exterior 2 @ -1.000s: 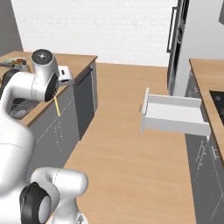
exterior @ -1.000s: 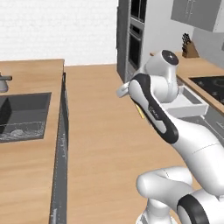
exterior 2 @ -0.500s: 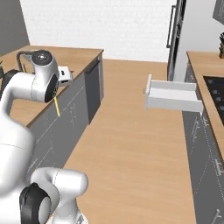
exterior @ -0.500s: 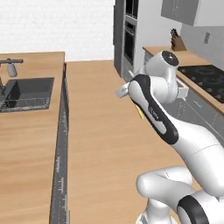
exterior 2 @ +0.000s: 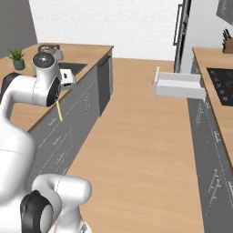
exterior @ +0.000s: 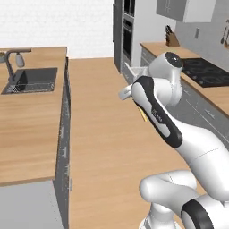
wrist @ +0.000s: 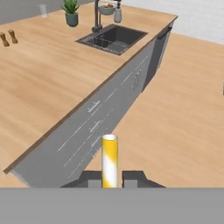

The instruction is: Take a straw from the drawer in front and place it inside the glass cup on the dining counter.

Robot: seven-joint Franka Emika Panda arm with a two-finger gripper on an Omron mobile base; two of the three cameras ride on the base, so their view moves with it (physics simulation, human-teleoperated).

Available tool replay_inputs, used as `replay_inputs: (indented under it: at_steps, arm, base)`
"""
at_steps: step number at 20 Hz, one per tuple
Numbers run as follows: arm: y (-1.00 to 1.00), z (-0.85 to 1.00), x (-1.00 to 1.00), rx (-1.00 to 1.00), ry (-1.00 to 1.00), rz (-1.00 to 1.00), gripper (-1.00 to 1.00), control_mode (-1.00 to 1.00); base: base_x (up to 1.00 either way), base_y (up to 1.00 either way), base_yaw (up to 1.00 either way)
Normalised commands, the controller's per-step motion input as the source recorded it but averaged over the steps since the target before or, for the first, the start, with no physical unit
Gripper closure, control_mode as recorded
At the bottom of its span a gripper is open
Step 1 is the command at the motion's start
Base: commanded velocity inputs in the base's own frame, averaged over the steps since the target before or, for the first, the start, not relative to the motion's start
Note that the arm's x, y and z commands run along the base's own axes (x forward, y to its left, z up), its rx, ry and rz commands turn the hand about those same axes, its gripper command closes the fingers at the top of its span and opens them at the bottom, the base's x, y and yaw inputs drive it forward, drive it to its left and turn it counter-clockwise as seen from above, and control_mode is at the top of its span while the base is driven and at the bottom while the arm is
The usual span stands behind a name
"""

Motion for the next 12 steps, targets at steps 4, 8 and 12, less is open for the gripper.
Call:
replay_inputs:
  at_steps: [4, 8, 12]
  arm:
    - [0.0, 0.0, 0.0, 0.0, 0.0, 0.0, 1.0, 1.0]
    - [0.0, 0.0, 0.0, 0.0, 0.0, 0.0, 1.0, 1.0]
    - [0.0, 0.0, 0.0, 0.0, 0.0, 0.0, 1.0, 1.0]
  base:
    - [-0.37, 0.65, 0.0]
    - [0.0, 1.0, -0.01]
    - [0.0, 1.0, -0.03]
